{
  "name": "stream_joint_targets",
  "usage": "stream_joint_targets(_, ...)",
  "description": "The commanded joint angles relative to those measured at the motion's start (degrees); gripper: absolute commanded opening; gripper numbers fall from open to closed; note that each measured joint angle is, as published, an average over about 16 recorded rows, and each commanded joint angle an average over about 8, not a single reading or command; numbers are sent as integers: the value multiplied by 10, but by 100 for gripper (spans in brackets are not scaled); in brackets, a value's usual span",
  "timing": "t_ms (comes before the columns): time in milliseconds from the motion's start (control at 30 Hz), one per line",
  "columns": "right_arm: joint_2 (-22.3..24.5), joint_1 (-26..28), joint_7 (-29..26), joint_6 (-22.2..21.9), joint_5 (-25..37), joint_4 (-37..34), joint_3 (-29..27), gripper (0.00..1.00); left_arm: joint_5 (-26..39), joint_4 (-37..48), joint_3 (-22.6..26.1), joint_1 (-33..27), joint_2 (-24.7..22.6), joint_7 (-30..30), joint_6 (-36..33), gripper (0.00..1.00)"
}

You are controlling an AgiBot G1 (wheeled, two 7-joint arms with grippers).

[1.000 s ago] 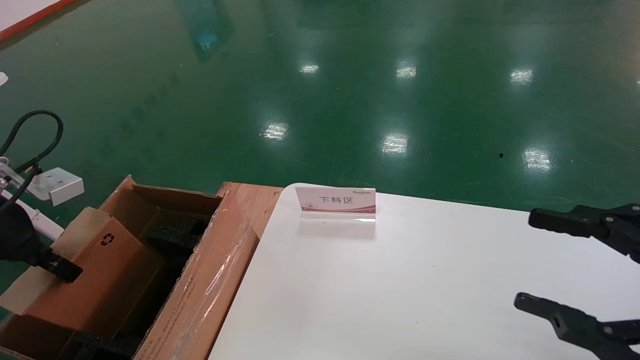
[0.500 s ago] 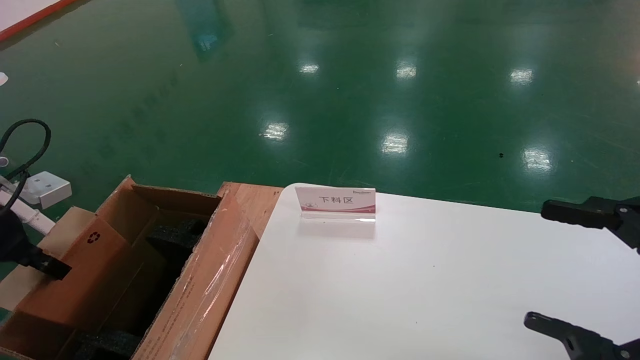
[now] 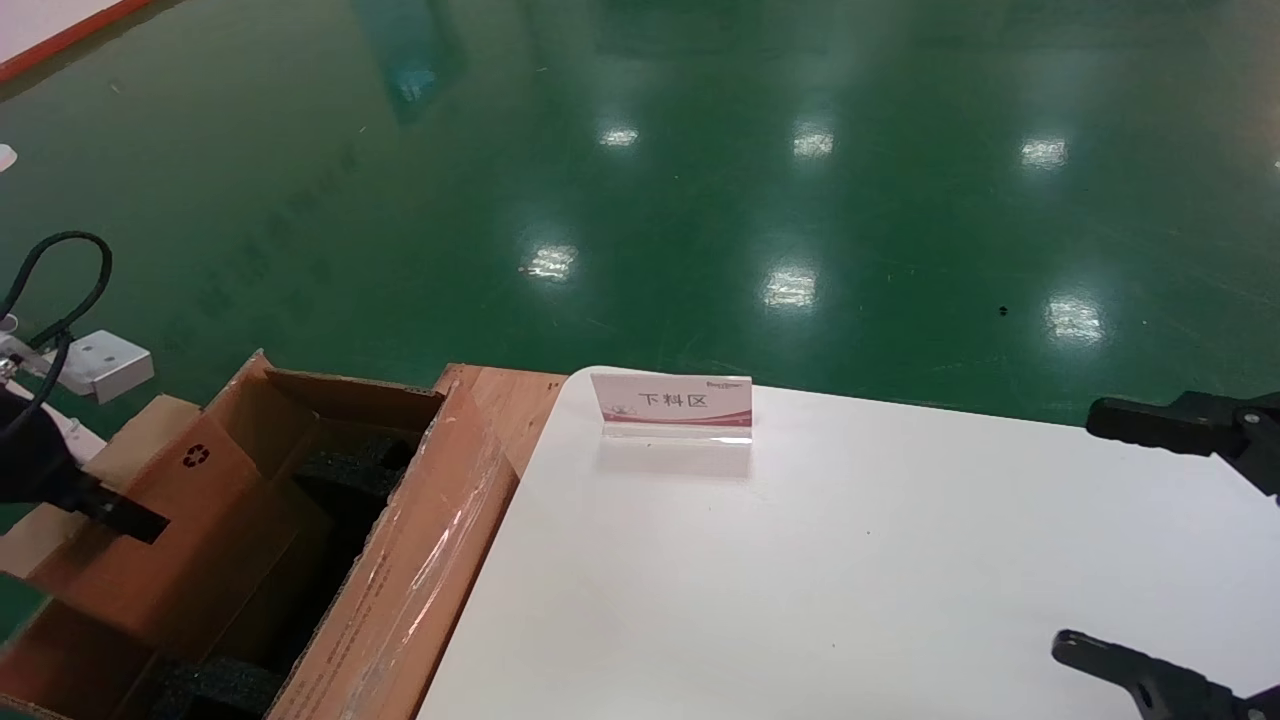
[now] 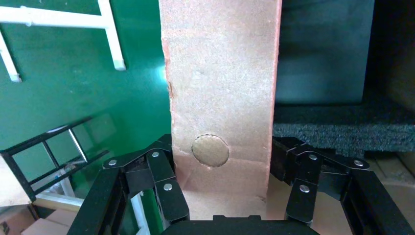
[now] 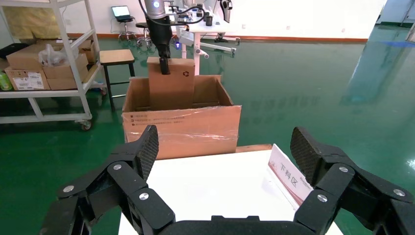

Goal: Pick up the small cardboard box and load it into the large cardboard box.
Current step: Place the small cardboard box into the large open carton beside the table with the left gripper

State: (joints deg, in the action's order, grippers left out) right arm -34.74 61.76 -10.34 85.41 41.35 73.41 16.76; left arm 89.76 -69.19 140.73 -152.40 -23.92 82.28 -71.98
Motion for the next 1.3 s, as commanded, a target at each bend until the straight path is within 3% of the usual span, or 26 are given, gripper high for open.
stream_joint_targets(33,0,0,0,0,0,0,0,100,-3,6,-1,6,-3,-3,7,0)
stream_joint_targets(733,0,0,0,0,-1,0,1,100,16,48,15,103,-92,69,34,0)
stream_joint_targets(1300,1,0,1,-1,-1,0,1,100,14,88,18,177,-115,93,78,0)
